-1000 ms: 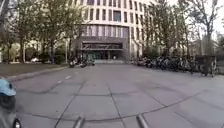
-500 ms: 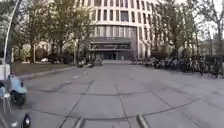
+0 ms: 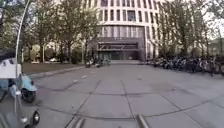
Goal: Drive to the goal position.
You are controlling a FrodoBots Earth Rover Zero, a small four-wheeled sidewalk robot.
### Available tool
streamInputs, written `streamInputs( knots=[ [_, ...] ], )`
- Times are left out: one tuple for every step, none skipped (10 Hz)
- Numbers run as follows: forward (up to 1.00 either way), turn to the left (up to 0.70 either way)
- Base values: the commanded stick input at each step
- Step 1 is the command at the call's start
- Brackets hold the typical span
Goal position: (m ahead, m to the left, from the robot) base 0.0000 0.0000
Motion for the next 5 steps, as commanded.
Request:
streamInputs(
  knots=[
    [0.0,0.0],
    [0.0,0.0],
    [0.0,0.0],
    [0.0,0.0],
    [0.0,0.0]
  ],
)
